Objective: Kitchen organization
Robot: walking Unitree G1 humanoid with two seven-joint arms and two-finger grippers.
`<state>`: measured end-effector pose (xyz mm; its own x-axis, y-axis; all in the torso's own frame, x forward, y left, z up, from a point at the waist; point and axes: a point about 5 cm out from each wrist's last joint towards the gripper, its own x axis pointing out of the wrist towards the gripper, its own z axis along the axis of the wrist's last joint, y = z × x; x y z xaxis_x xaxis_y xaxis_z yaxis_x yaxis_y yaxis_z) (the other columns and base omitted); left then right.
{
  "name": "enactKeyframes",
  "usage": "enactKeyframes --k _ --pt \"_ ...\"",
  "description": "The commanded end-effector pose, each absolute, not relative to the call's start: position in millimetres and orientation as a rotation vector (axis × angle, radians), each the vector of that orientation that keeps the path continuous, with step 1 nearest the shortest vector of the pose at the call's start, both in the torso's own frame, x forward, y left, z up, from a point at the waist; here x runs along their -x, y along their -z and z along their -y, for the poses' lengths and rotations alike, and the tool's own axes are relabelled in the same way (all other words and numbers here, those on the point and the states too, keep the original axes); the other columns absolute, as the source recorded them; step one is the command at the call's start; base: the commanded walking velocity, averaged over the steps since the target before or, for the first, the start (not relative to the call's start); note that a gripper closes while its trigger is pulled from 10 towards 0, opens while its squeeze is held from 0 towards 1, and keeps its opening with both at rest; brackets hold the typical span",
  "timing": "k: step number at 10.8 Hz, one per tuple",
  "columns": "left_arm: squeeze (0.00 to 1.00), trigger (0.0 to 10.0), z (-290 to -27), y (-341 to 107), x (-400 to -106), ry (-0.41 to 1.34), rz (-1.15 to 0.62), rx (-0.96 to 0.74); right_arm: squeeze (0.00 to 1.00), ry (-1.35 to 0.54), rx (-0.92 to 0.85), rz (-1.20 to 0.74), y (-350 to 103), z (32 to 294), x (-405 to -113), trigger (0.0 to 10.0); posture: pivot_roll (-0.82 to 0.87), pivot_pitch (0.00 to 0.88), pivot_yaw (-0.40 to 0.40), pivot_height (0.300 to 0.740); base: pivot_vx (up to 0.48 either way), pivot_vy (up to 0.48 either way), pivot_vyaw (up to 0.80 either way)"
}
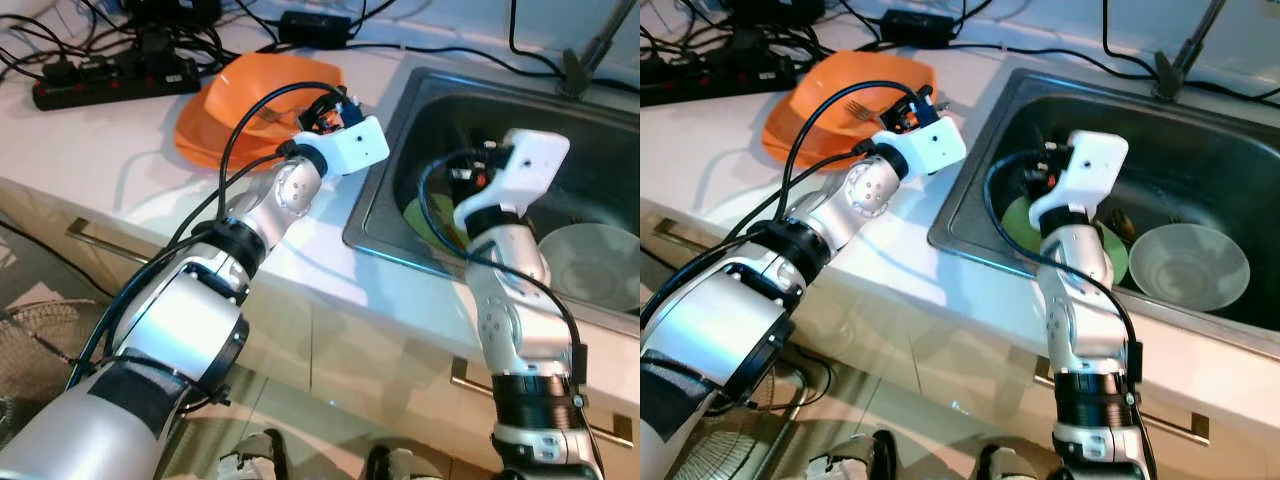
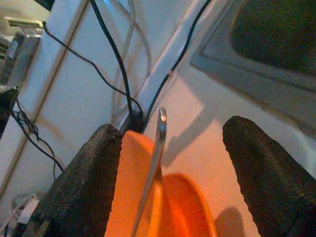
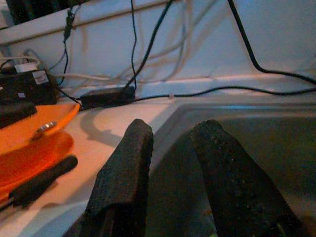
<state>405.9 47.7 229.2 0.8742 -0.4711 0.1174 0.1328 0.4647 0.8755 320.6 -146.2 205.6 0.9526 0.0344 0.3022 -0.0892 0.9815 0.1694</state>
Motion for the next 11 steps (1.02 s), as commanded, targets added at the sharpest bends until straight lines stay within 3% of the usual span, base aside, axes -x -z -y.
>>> enactKeyframes --k 1,3,4,11 --pt "0.00 10.0 -44.3 -236.3 -407.0 0.366 0.388 -1.049 0.00 -0.050 -0.194 0.304 -206.8 147.8 -315.3 10.0 -0.09 0.169 0.001 0.740 0.000 0.000 0.00" --pt "0.00 10.0 -44.5 -237.6 -407.8 0.347 0.389 -1.076 0.00 -0.038 -0.197 0.295 -203.5 149.2 -309.9 10.0 -0.10 0.164 0.005 0.740 0.000 0.000 0.00" --pt "0.00 0.0 -46.2 -242.2 -409.5 0.318 0.393 -1.086 0.00 -0.033 -0.199 0.289 -201.6 150.0 -307.8 10.0 -0.10 0.164 0.005 0.740 0.000 0.000 0.00" --pt "0.00 0.0 -53.7 -251.5 -413.5 0.259 0.390 -1.116 0.00 -0.025 -0.207 0.262 -198.3 150.6 -306.4 10.0 -0.09 0.183 0.000 0.740 0.000 0.000 0.00"
